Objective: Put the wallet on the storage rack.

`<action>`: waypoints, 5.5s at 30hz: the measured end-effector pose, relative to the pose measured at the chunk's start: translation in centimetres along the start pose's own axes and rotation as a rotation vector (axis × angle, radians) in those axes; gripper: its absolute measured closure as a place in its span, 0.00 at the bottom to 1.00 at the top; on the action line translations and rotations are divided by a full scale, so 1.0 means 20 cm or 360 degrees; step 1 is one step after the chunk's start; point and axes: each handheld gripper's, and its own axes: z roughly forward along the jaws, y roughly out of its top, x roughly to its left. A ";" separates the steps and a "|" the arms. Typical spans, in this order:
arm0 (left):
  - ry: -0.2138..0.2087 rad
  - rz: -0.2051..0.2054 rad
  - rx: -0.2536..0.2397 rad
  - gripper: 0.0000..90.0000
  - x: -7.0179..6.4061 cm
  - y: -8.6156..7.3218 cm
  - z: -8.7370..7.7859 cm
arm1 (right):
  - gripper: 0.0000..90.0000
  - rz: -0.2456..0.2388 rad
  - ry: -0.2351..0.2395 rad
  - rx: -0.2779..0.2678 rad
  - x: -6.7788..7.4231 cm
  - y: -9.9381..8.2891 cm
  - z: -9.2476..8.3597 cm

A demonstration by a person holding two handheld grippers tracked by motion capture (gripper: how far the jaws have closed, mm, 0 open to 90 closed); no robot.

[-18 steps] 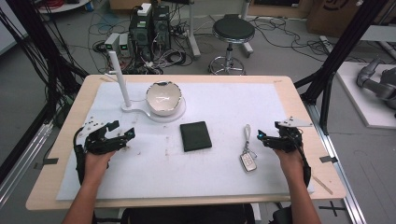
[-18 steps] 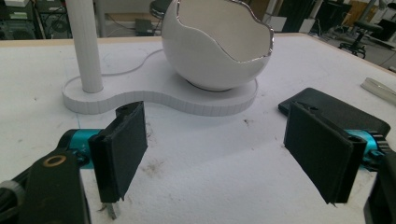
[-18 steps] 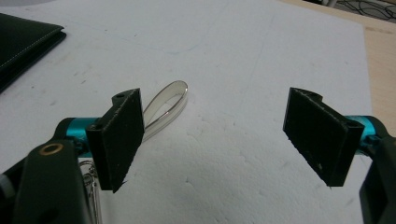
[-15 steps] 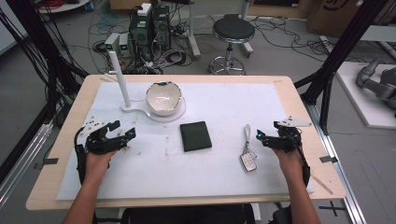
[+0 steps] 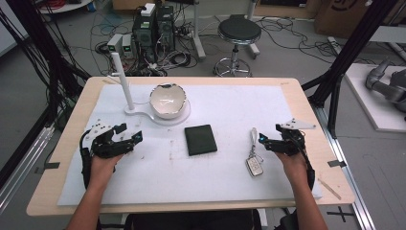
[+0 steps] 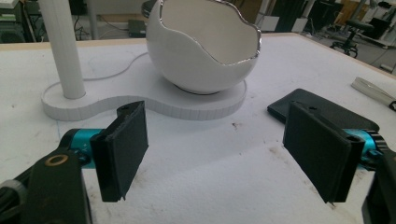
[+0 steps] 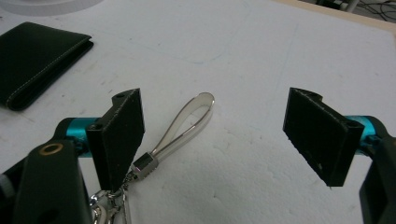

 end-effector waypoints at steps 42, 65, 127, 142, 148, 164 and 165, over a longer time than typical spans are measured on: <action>0.0044 -0.0045 0.0039 0.33 0.03 -0.02 -0.02 | 0.49 -0.0065 0.0817 0.0380 0.67 0.16 0.51; 0.0016 -0.0040 0.0094 0.34 0.01 -0.03 0.00 | 0.40 -0.0110 0.0720 0.0266 0.69 0.24 0.59; -0.0445 -0.0112 0.0629 0.73 -0.20 -0.15 0.19 | 0.45 -0.0107 0.0466 0.0086 0.40 0.20 0.15; -0.0455 -0.0162 0.0432 0.88 -0.17 -0.05 0.12 | 0.44 -0.0034 0.0430 0.0045 0.33 0.16 0.10; -0.0371 -0.0069 0.0284 0.89 -0.15 0.07 0.06 | 0.44 -0.0032 0.0410 0.0009 0.29 0.15 0.08; -0.0401 -0.0012 0.0274 0.89 -0.29 0.09 0.24 | 0.44 0.0008 0.0366 0.0011 0.23 0.12 0.06; -0.0385 -0.0022 0.0283 0.93 -0.27 0.08 0.25 | 0.44 0.0007 0.0368 0.0011 0.23 0.12 0.06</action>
